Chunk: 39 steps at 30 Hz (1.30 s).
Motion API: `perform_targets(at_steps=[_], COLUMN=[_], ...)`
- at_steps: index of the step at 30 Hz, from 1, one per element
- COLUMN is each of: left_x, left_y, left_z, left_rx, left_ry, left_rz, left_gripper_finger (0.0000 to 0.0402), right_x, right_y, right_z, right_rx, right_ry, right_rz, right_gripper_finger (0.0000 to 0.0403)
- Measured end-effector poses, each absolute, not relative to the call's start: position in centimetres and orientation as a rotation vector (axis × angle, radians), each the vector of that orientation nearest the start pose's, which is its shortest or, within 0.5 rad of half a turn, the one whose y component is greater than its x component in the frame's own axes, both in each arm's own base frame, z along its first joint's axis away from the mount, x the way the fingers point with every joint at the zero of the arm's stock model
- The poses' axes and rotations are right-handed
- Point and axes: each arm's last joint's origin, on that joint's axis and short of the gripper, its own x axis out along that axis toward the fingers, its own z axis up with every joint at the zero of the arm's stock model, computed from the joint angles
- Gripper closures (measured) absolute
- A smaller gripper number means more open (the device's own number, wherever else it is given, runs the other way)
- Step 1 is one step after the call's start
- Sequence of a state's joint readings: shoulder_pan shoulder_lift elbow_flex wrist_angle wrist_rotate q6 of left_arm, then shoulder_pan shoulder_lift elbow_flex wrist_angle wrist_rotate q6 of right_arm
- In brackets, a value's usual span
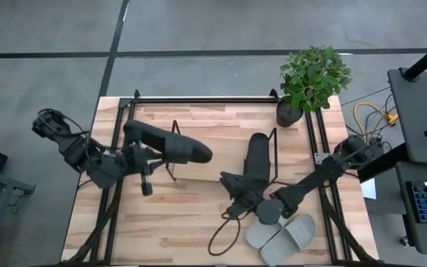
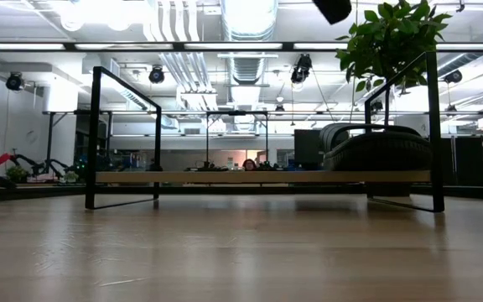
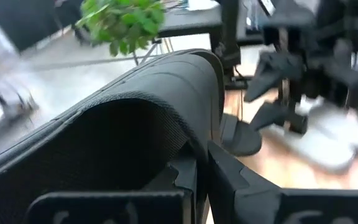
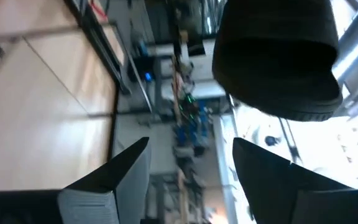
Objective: Pick and place slides into the shelf
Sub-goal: Put the black slides on the shelf
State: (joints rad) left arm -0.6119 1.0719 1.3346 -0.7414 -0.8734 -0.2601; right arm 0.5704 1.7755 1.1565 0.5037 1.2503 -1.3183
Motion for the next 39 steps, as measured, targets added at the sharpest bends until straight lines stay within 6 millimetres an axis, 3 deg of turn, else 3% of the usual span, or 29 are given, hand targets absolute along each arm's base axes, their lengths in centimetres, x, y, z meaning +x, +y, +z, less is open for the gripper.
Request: perform_targets(at_steps=[8, 15, 18, 22, 29, 35, 39], left_x=[16.8, 17.2, 17.2, 17.2, 17.2, 17.3, 17.8], left_y=[-8.0, -7.9, -7.9, -7.9, -7.9, -8.0, -8.3], left_z=[42.0, 41.2, 41.1, 41.1, 41.1, 41.0, 40.9], left_rx=[-0.171, -0.181, -0.125, -0.081, -0.036, -0.005, 0.042], left_ry=[0.291, 0.329, 0.337, 0.341, 0.349, 0.358, 0.363], left_rz=[0.312, 0.28, 0.279, 0.273, 0.262, 0.25, 0.249], left_gripper_finger=[0.0401, 0.0401, 0.0401, 0.0401, 0.0401, 0.0401, 0.0401], right_x=[33.5, 33.4, 33.6, 33.3, 31.4, 30.3, 30.4], right_y=[18.8, 19.0, 18.2, 16.5, 13.8, 9.8, 8.7], right_z=[26.3, 27.7, 29.2, 31.0, 31.6, 30.5, 29.4], right_rx=[-1.429, -1.401, -1.175, -0.69, -0.227, 0.009, 0.04], right_ry=[0.523, 0.389, 0.285, 0.09, -0.086, -0.106, -0.131], right_rz=[-0.508, -0.434, -0.528, -0.584, -0.224, -0.11, -0.13], right_gripper_finger=[0.0184, 0.0184, 0.0184, 0.0184, 0.0184, 0.0184, 0.0184])
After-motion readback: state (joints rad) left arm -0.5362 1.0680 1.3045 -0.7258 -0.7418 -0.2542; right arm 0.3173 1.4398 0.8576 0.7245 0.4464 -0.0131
